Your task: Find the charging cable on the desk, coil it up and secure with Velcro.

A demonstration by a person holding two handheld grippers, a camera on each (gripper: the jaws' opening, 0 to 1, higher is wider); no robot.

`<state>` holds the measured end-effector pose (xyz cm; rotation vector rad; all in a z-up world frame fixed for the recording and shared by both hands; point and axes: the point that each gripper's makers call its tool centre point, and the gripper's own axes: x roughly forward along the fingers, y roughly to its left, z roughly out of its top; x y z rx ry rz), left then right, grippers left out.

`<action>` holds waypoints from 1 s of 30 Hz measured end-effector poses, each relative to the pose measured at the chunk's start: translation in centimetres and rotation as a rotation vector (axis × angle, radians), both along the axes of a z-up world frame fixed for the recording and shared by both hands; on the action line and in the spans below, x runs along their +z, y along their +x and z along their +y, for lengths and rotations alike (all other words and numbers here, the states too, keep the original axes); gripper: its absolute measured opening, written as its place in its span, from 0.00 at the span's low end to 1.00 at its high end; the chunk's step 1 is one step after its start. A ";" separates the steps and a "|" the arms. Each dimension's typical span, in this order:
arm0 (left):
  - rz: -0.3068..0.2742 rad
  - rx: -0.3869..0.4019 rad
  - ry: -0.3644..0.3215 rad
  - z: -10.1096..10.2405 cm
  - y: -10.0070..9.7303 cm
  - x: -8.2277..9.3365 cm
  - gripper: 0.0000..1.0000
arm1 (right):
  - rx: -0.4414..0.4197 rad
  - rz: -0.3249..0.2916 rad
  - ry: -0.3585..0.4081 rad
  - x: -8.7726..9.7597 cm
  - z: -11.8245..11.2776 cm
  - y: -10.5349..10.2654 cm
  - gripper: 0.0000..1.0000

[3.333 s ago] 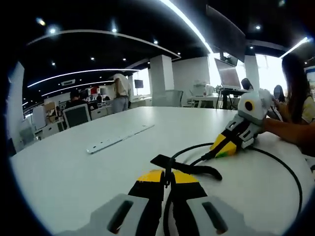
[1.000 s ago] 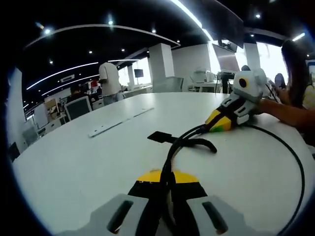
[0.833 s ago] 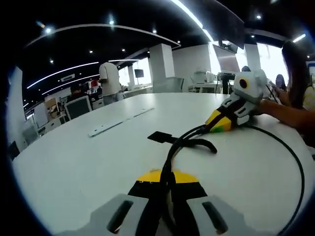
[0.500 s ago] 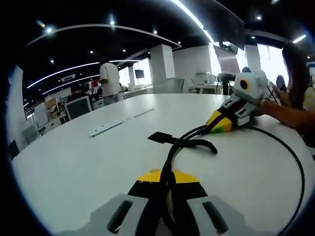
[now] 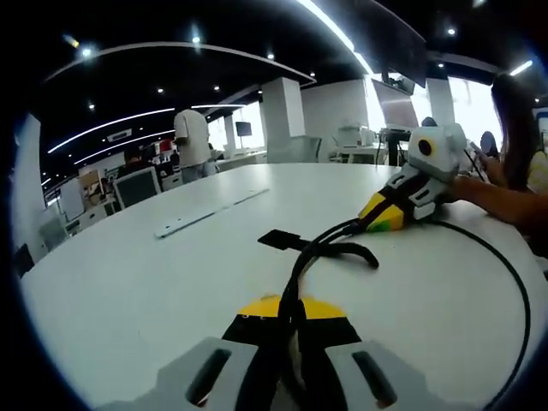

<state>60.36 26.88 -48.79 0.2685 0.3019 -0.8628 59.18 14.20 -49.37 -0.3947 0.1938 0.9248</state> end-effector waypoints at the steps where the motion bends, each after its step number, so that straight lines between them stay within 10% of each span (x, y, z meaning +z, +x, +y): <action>1: 0.002 0.001 -0.002 0.0 0.0 0.0 0.07 | 0.000 -0.001 0.000 0.0 0.0 0.0 0.08; 30: -0.024 -0.003 0.014 -0.1 0.1 -0.2 0.07 | 0.003 0.009 0.006 -0.2 0.0 -0.1 0.08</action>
